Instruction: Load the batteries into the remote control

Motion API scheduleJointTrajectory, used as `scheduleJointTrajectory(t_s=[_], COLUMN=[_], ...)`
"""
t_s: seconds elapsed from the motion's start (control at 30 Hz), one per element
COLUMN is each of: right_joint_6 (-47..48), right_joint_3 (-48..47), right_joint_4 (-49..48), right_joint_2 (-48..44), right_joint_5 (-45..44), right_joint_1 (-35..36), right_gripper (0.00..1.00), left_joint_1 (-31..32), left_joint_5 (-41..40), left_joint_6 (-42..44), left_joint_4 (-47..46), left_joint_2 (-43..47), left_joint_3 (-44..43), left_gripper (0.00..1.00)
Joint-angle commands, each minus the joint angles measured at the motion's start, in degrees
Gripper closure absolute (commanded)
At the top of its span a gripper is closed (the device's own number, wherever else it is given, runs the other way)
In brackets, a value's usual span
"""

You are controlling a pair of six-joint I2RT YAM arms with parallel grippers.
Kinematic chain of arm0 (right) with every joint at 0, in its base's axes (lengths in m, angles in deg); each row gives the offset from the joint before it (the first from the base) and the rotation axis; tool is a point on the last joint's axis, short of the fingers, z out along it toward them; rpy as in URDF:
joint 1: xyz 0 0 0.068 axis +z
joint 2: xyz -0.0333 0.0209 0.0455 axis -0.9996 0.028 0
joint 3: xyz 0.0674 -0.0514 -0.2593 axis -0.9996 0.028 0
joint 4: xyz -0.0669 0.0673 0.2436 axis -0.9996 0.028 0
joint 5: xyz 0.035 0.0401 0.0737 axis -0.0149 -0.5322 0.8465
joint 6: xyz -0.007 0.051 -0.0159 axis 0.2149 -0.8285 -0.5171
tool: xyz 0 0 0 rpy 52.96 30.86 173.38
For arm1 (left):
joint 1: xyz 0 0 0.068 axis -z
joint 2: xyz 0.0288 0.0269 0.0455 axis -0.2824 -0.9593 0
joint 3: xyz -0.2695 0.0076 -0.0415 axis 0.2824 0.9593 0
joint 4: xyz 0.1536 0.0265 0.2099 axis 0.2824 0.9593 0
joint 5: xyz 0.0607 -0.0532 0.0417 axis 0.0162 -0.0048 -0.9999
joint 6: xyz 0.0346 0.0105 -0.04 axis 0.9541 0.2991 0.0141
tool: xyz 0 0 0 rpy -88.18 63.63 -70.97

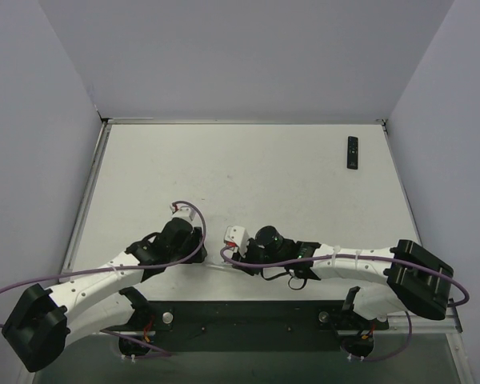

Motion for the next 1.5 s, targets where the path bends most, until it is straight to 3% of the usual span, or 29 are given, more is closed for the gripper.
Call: scheduleJointTrajectory(t_s=[0.0,0.53,1.0,1.47], right_joint_6=[0.3,1.1,-0.2,-2.8], right_joint_3=[-2.6,-2.7,-3.6,-5.6], right_joint_4=[-3.2,-1.7,-0.3,4.2], right_joint_2=[1.4,3.2,5.1,6.5], right_joint_5=[1.0,-1.9,-0.4,-4.2], right_joint_1=[-0.3,-0.3,-0.1,-0.1], right_gripper=[1.00,1.00,1.00,1.00], left_joint_1=[-0.2,-0.2,-0.1,0.3], left_joint_5=[1.1,3.2,4.8,6.8], left_joint_6=[-0.5,-0.5,-1.2,-2.7], left_joint_4=[-2.3,-3.8,-4.3,-5.7], left_joint_2=[-2.2,-6.5,-6.1,-5.4], left_joint_3=[-1.3,-1.9,-1.8,-1.5], left_gripper=[0.40,0.41,0.41,0.41])
